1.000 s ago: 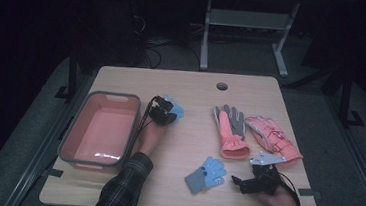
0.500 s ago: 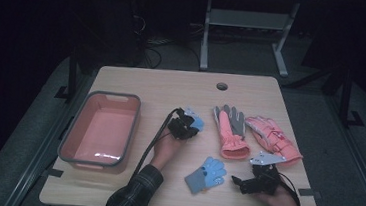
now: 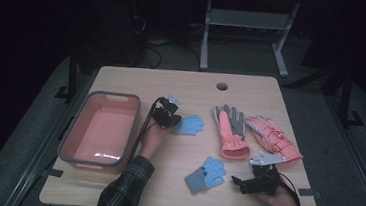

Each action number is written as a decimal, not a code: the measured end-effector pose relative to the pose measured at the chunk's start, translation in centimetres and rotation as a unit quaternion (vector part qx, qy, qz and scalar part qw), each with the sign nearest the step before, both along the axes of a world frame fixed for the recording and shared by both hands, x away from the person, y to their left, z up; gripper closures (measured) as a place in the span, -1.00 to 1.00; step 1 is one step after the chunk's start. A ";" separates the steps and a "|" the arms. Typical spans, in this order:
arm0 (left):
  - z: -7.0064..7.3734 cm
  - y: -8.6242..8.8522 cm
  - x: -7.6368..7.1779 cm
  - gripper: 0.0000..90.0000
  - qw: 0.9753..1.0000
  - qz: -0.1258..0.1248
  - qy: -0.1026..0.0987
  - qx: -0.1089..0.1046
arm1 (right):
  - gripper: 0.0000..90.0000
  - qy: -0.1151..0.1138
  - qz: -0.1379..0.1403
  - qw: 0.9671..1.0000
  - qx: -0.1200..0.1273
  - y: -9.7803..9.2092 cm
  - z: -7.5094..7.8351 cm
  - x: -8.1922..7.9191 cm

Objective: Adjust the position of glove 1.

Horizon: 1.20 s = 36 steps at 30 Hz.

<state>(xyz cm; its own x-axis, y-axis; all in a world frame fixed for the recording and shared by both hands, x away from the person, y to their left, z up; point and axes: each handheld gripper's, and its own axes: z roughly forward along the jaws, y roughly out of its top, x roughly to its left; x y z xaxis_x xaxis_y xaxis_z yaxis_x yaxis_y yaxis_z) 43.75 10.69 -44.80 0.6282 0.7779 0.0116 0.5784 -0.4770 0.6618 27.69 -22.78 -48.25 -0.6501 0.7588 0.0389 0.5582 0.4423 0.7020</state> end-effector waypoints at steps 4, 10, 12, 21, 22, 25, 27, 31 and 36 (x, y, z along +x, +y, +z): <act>-0.6 0.2 -0.4 0.99 1.000 -0.002 0.010 0.004 | -0.96 0.001 0.000 1.000 0.000 0.0 0.0 0.0; -0.8 -0.4 -1.5 0.99 0.999 -0.025 0.021 0.019 | -0.96 0.000 0.000 1.000 0.000 0.0 0.0 0.0; -0.7 -0.6 -2.0 0.99 0.999 -0.033 0.029 0.019 | -0.96 0.000 0.000 1.000 0.000 0.0 0.0 0.0; -0.6 -0.9 -4.4 0.99 0.996 -0.070 0.054 0.008 | -0.96 0.000 0.000 1.000 0.000 0.0 0.0 0.0; -0.5 -1.0 -4.7 0.99 0.996 -0.073 0.059 0.006 | -0.96 0.000 0.000 1.000 0.000 0.0 0.0 0.0; -0.4 -1.0 -5.6 0.99 0.994 -0.092 0.066 0.007 | -0.96 0.000 0.000 1.000 0.000 0.0 0.0 0.0; -0.4 -1.0 -6.1 0.99 0.993 -0.100 0.066 0.004 | -0.96 0.000 0.001 1.000 -0.001 0.0 0.0 0.0; 0.4 -0.8 -6.3 0.95 0.993 -0.105 0.048 -0.003 | -0.96 0.000 0.000 1.000 0.000 0.0 0.0 0.0; 0.7 -1.1 -5.6 0.66 0.994 -0.110 0.014 0.002 | -0.96 0.000 0.000 1.000 -0.001 0.0 0.0 0.0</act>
